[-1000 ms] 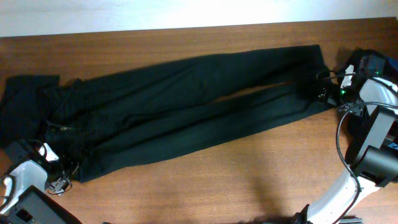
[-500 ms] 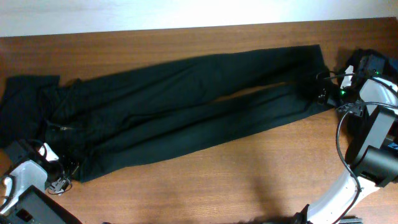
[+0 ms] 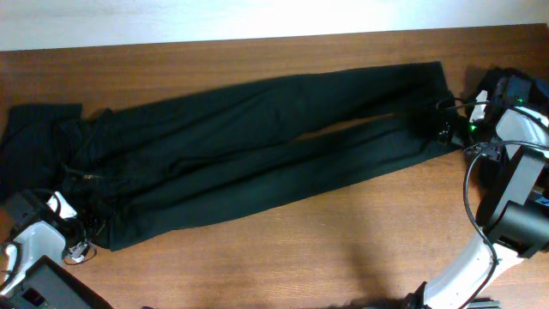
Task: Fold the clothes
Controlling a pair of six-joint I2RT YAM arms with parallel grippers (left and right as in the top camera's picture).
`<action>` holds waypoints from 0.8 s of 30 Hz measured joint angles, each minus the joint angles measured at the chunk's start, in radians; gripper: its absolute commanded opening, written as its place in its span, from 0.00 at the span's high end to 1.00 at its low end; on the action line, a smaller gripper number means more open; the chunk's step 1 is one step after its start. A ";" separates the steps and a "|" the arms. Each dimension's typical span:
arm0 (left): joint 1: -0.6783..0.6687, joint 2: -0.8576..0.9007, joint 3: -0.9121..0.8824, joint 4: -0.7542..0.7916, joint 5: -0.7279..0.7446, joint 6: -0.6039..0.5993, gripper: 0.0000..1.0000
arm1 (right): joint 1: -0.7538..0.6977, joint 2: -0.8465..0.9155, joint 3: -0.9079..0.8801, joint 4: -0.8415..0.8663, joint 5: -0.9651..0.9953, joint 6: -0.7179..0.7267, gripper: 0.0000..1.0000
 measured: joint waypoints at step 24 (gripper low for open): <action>0.004 0.000 0.000 -0.120 0.103 -0.007 0.79 | 0.000 0.000 0.000 -0.010 0.021 0.027 0.01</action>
